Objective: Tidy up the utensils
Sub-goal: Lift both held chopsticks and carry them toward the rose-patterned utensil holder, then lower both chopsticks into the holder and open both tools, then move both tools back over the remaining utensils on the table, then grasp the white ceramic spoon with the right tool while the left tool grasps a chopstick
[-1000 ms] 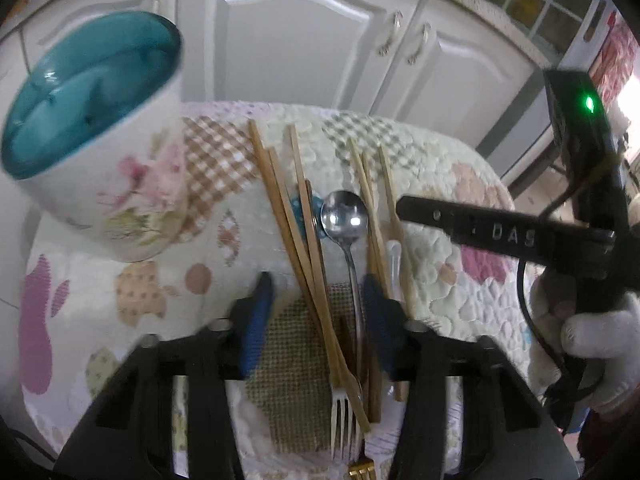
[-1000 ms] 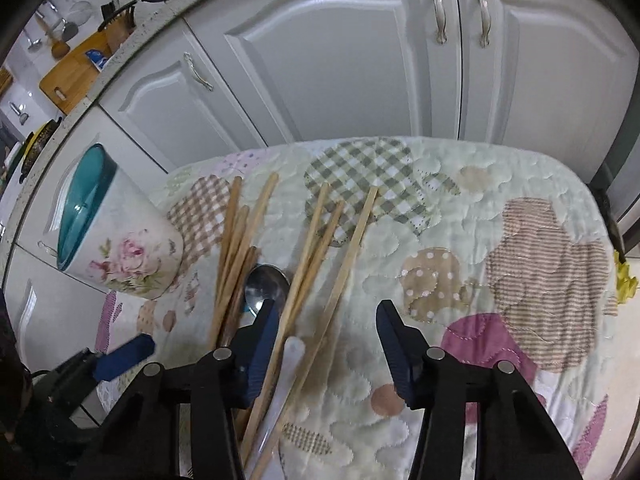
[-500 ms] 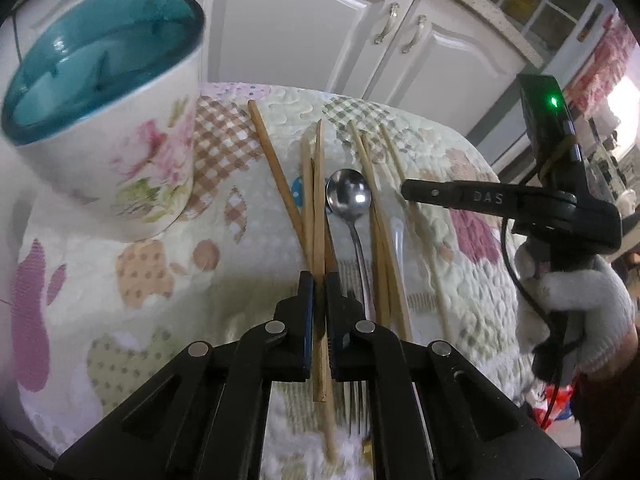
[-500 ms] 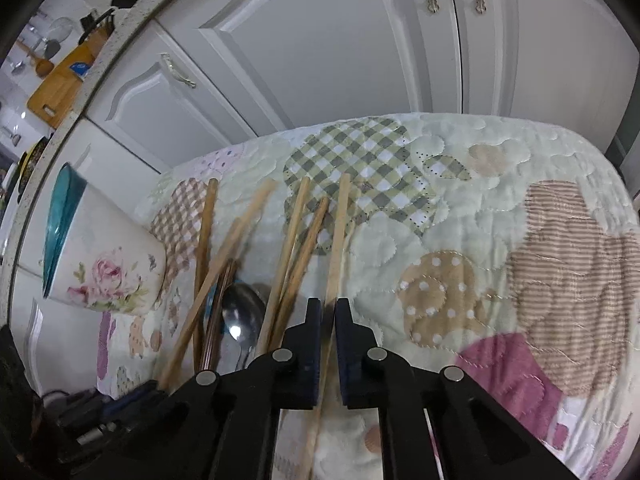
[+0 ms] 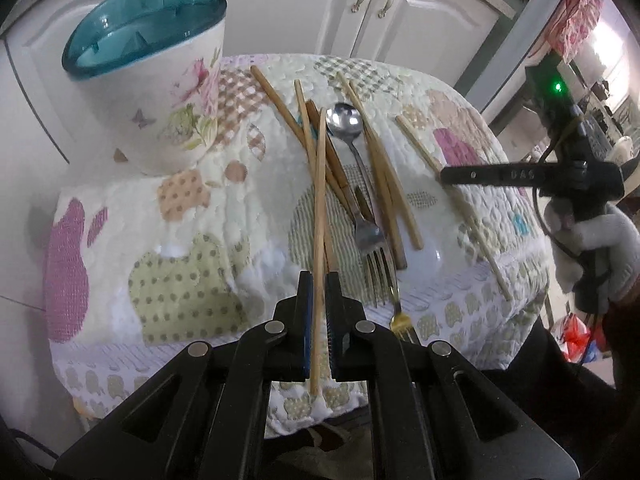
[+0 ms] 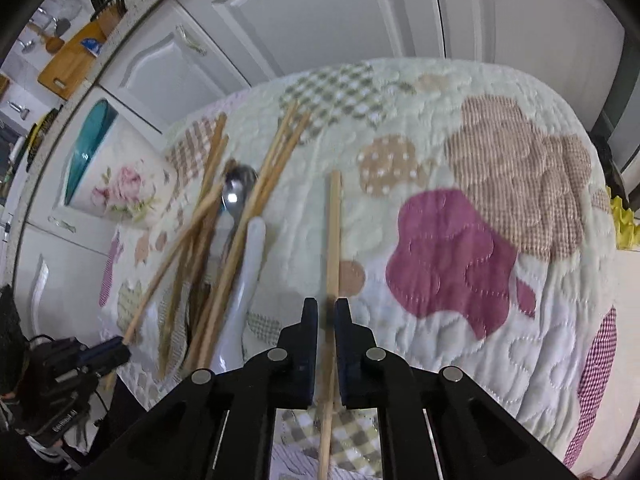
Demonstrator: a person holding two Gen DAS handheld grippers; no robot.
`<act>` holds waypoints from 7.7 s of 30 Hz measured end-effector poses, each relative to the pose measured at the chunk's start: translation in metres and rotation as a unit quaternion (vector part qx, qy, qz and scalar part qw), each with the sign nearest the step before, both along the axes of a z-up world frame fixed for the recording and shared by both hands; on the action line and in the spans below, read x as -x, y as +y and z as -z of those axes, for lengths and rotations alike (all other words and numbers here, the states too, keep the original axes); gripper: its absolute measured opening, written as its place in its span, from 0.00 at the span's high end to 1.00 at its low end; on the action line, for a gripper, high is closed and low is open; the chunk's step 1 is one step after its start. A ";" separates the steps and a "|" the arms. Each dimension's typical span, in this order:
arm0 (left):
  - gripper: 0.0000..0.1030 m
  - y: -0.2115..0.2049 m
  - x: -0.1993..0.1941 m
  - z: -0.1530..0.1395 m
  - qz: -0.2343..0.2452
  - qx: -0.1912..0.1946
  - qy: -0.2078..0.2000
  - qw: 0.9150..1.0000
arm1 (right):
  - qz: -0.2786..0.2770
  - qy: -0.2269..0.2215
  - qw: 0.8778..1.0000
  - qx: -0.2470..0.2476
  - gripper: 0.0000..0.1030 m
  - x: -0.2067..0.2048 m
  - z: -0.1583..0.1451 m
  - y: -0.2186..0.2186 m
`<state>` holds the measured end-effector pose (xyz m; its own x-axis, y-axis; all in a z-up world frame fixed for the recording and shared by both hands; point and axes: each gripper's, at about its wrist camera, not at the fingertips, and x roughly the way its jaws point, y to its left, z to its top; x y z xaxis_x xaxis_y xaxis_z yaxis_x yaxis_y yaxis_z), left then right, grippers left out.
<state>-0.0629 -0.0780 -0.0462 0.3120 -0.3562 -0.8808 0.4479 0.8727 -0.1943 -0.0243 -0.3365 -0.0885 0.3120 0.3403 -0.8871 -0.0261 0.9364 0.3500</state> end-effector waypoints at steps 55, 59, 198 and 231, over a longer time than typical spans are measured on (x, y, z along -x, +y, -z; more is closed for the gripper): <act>0.88 -0.054 -0.099 0.014 -0.024 -0.040 -0.031 0.998 | -0.031 -0.123 0.992 -0.006 0.95 -0.002 -0.093 0.013; 0.88 -0.064 -0.110 0.026 -0.025 -0.051 -0.032 0.998 | -0.029 -0.123 0.992 -0.013 0.95 -0.002 -0.093 0.009; 0.49 0.031 -0.044 -0.093 -0.151 0.041 -0.135 0.978 | -0.004 -0.131 0.991 0.020 0.63 -0.009 -0.094 0.058; 0.49 -0.021 -0.042 -0.014 -0.080 0.038 -0.031 0.996 | 0.042 -0.043 0.997 -0.044 0.89 -0.037 -0.006 0.015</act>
